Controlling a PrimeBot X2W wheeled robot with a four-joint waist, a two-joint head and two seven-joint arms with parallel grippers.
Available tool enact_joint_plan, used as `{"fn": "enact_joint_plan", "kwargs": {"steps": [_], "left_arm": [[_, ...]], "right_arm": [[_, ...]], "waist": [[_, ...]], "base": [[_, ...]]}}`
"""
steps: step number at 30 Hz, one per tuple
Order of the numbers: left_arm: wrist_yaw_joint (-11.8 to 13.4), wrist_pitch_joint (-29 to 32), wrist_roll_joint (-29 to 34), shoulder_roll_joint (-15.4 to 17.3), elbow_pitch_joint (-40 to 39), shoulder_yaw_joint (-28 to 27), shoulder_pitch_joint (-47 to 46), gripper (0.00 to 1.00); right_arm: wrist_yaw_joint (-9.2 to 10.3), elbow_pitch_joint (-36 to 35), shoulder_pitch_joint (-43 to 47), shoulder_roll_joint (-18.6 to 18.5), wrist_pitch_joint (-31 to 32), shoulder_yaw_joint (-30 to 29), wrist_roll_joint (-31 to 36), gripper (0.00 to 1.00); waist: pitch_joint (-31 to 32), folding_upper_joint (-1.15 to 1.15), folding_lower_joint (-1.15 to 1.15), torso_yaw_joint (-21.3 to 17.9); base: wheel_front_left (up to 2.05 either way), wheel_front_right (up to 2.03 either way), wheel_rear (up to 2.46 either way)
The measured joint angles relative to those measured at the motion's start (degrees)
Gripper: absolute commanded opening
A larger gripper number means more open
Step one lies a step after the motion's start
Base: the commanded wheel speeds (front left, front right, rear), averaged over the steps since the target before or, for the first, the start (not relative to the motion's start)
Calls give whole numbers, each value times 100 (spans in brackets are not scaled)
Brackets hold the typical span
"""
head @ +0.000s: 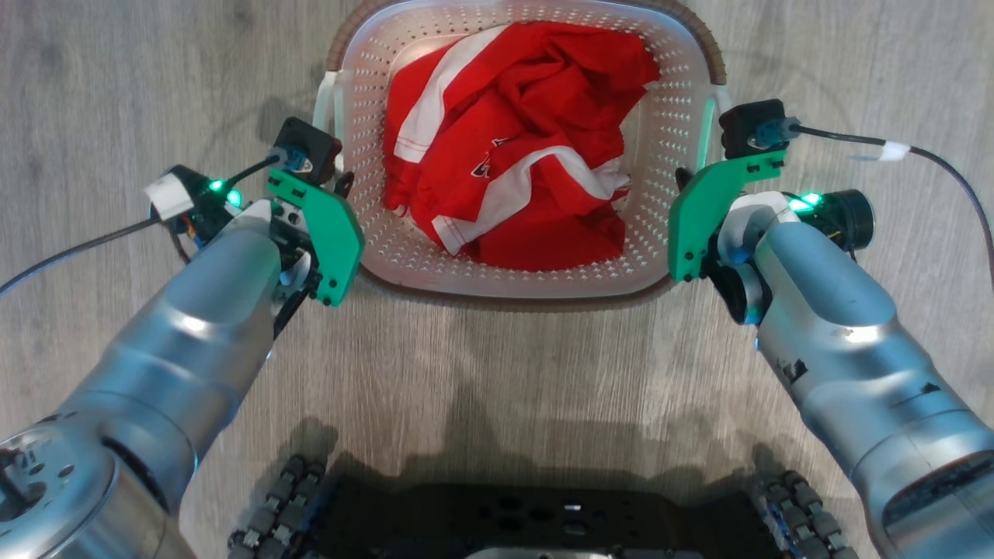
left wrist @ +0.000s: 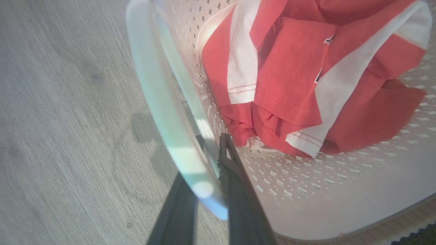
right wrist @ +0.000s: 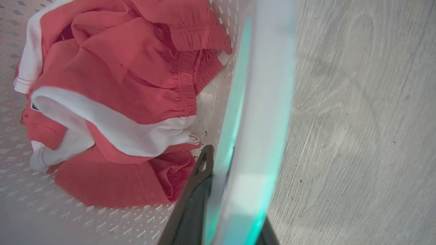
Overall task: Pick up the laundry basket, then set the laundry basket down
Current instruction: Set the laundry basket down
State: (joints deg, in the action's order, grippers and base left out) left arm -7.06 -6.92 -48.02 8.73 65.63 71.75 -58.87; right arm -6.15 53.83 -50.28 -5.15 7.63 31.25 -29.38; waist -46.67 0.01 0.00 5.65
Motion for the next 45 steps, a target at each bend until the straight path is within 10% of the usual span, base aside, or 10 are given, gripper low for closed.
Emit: {"fn": "enact_joint_plan", "kwargs": {"steps": [37, 38, 39, 40, 45], "left_arm": [[-1, -224, -308, -212, 301, 152, -304, 10], [-1, -233, -305, -231, 333, 157, -310, 31], [-7, -267, -281, -241, 365, 177, -322, 49], [-7, -282, -282, -256, 387, 186, -326, 100], [-7, -282, -319, -369, 504, 189, -331, 100]], "right_arm": [[-52, 1021, -721, 26, -722, 660, -842, 0], [-52, 1033, -733, 27, -714, 682, -866, 14], [-52, 1059, -754, 24, -714, 722, -871, 49], [-53, 1109, -777, 34, -715, 760, -873, 100], [-96, 1177, -799, 90, -715, 842, -907, 100]], "waist": [[-506, 0, 0, 147], [-497, 0, 0, 145], [-488, 0, 0, 142], [-481, 0, 0, 136], [-467, 0, 0, 129]], "base": [[0, 0, 0], [0, 0, 0], [0, 0, 0], [0, 0, 0], [0, 0, 0]]}}
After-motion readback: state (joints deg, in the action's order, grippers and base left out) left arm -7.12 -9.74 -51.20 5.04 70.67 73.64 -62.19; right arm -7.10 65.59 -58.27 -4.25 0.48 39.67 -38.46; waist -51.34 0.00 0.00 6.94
